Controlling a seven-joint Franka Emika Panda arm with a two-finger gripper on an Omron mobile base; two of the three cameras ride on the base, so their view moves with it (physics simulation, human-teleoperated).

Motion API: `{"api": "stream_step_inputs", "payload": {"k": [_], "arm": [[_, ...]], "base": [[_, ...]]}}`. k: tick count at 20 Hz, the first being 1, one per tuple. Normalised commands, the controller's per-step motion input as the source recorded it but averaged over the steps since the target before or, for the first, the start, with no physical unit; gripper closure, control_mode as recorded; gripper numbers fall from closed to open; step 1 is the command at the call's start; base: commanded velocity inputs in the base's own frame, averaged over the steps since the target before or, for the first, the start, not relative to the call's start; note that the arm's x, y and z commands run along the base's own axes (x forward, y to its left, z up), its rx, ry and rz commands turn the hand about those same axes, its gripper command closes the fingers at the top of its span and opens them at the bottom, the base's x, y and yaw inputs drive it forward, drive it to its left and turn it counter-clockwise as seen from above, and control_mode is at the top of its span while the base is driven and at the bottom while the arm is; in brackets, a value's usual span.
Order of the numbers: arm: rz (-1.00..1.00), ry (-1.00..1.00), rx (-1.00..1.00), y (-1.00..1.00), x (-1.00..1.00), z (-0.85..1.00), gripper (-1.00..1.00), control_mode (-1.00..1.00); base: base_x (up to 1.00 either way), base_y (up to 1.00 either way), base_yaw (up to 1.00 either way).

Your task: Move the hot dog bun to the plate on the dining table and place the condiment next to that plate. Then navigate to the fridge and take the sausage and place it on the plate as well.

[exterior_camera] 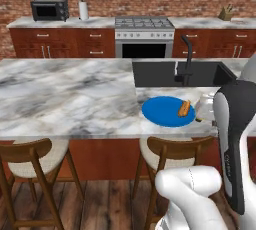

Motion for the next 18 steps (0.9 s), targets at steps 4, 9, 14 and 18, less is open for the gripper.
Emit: {"api": "stream_step_inputs", "payload": {"k": [4, 9, 14, 18], "arm": [[0.00, 0.26, 0.01, -0.05, 1.00, -0.01, 1.00, -1.00], [0.00, 0.18, 0.01, -0.25, 1.00, -0.33, 1.00, -1.00], [0.00, 0.08, 0.00, -0.18, 1.00, -0.77, 1.00, -1.00], [0.00, 0.02, 0.00, 0.00, 1.00, -0.77, 1.00, -1.00]], "base": [[0.00, 0.00, 0.00], [0.00, 0.00, 0.00], [0.00, 0.00, 0.00], [0.00, 0.00, 0.00]]}}
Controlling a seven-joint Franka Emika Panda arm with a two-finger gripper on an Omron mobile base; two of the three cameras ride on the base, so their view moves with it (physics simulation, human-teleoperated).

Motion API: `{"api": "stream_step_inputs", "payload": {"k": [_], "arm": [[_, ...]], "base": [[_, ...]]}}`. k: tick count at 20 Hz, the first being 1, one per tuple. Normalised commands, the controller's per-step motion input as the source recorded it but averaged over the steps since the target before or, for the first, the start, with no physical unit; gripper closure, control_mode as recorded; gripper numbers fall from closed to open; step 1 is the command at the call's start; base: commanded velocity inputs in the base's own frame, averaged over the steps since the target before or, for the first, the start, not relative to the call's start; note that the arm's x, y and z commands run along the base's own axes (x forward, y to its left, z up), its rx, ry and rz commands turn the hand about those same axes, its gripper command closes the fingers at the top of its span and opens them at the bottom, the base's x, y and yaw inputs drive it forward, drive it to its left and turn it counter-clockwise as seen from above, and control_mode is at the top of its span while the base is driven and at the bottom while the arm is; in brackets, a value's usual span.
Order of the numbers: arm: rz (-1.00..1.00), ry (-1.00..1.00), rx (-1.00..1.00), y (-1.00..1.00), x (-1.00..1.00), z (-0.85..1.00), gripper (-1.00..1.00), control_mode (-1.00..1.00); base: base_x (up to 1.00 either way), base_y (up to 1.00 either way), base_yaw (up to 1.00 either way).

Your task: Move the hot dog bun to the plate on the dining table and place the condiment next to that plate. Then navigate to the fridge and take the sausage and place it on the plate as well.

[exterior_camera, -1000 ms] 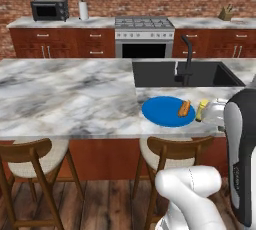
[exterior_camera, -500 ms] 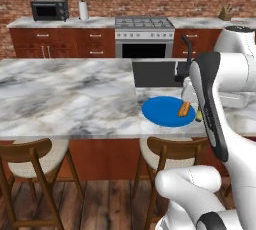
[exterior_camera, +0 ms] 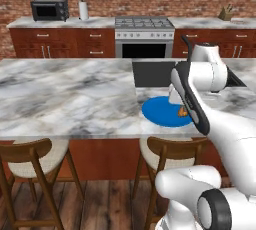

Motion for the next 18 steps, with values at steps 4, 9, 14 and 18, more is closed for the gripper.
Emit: {"api": "stream_step_inputs", "payload": {"k": [4, 9, 14, 18], "arm": [[-0.03, 0.07, -0.02, 0.00, 1.00, -0.50, 1.00, -1.00], [-0.05, 0.04, -0.06, 0.00, 1.00, -0.41, 1.00, -1.00], [-0.04, 0.00, -0.08, -0.01, 0.99, -0.38, 1.00, -1.00], [-0.02, -0.02, -0.08, -0.16, 0.80, -0.57, 1.00, -1.00]], "base": [[0.00, 0.00, 0.00], [0.00, 0.00, 0.00], [0.00, 0.00, 0.00], [0.00, 0.00, 0.00]]}}
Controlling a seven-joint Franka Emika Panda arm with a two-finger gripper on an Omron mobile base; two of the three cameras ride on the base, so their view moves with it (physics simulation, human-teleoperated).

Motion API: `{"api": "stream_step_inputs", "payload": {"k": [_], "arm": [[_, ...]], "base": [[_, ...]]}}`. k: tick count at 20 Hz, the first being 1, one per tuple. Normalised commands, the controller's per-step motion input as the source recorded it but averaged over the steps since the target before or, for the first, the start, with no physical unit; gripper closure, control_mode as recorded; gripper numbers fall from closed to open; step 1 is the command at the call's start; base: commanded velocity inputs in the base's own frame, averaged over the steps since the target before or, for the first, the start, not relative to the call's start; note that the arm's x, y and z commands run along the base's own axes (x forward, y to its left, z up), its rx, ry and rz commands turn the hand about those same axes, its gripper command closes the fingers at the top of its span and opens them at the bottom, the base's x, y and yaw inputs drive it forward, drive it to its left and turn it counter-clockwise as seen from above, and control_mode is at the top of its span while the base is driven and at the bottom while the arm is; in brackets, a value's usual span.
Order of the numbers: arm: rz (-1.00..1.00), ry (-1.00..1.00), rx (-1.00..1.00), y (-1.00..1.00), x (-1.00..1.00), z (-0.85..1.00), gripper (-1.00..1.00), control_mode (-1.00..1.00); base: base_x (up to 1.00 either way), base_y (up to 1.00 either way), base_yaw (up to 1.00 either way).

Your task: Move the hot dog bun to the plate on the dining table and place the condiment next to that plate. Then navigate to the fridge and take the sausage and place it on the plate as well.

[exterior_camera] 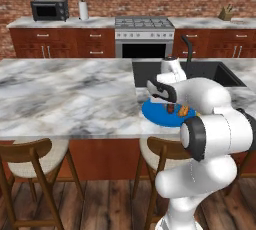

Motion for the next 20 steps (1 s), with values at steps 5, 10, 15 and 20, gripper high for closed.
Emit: {"api": "stream_step_inputs", "payload": {"k": [5, 10, 15, 20], "arm": [[0.00, -0.08, -0.06, -0.25, 0.70, -0.60, 1.00, -1.00], [0.00, -0.11, -0.01, -0.10, 0.64, -0.44, 1.00, -1.00], [0.00, -0.04, 0.00, -0.09, 0.51, -0.34, 1.00, -1.00], [0.00, 0.00, 0.00, -0.21, 0.48, -0.33, 1.00, -1.00]], "base": [[0.00, 0.00, 0.00], [0.00, 0.00, 0.00], [0.00, 0.00, 0.00], [0.00, 0.00, 0.00]]}}
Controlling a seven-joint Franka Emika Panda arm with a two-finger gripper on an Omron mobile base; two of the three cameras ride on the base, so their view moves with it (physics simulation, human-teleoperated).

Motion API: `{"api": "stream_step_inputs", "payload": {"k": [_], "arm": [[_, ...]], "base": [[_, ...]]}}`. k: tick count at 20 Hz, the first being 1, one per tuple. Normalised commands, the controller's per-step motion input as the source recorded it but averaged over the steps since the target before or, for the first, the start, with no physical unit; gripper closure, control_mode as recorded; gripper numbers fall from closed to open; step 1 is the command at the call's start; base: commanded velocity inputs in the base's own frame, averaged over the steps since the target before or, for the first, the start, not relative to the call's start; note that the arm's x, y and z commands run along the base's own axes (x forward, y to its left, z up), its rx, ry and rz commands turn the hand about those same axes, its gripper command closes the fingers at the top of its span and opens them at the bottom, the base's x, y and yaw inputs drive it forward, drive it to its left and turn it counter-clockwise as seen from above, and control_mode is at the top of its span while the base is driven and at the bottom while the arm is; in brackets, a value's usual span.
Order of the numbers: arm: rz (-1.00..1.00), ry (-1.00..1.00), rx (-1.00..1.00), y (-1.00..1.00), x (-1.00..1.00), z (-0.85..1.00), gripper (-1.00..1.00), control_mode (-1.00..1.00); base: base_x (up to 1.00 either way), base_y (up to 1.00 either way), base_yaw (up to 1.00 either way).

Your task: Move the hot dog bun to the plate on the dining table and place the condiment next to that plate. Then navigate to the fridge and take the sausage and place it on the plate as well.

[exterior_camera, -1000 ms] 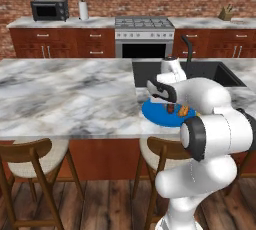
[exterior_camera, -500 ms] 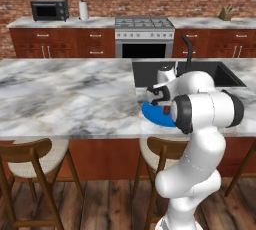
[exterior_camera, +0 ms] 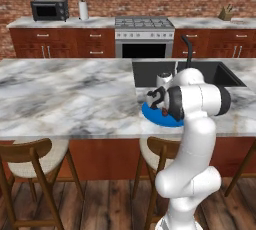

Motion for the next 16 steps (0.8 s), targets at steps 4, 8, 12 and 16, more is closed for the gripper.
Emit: {"api": "stream_step_inputs", "payload": {"k": [4, 8, 12, 16], "arm": [[0.00, 0.00, 0.00, -0.14, 0.35, -0.27, 1.00, -1.00], [0.00, 0.00, 0.00, -0.05, 0.19, -0.17, -1.00, -1.00], [0.00, 0.00, 0.00, -0.04, 0.01, -0.02, -1.00, -1.00], [0.00, 0.00, 0.00, 0.02, -0.21, 0.47, -1.00, -1.00]], "base": [[0.00, 0.00, 0.00], [0.00, 0.00, 0.00], [0.00, 0.00, 0.00], [0.00, 0.00, 0.00]]}}
